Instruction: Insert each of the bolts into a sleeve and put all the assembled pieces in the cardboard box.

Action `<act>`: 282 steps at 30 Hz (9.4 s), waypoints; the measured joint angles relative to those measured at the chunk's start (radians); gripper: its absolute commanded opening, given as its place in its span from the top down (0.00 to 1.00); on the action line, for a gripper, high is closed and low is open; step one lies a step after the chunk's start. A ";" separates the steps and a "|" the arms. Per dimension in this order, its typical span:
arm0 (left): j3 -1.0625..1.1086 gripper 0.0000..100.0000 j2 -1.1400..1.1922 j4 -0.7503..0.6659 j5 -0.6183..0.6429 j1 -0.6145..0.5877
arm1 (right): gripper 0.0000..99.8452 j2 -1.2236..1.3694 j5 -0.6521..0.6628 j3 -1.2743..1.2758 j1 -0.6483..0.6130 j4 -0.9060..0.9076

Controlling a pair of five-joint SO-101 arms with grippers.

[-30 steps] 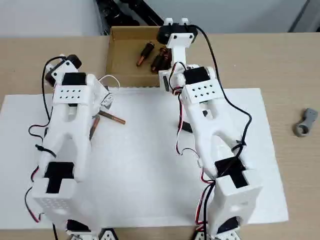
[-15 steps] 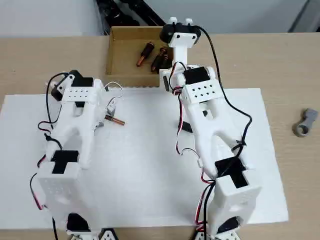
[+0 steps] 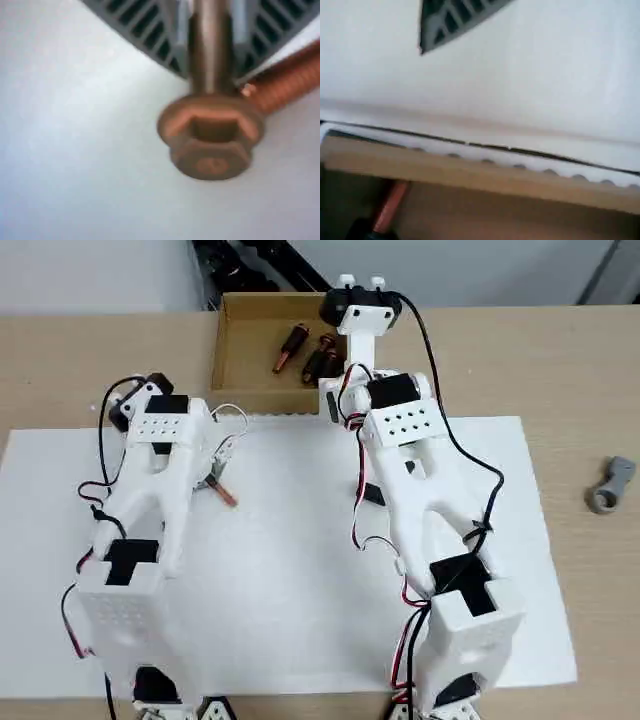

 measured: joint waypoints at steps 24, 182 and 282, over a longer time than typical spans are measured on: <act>-0.439 0.99 0.002 0.414 -0.459 0.141 | 0.83 -0.212 -0.041 -0.006 0.051 0.442; -0.021 0.99 -0.922 -0.190 -0.457 0.712 | 1.00 -2.064 0.167 1.924 -0.044 -0.796; 0.101 0.83 -0.845 -0.095 -0.508 0.750 | 1.00 -2.064 0.068 1.924 -0.048 -0.905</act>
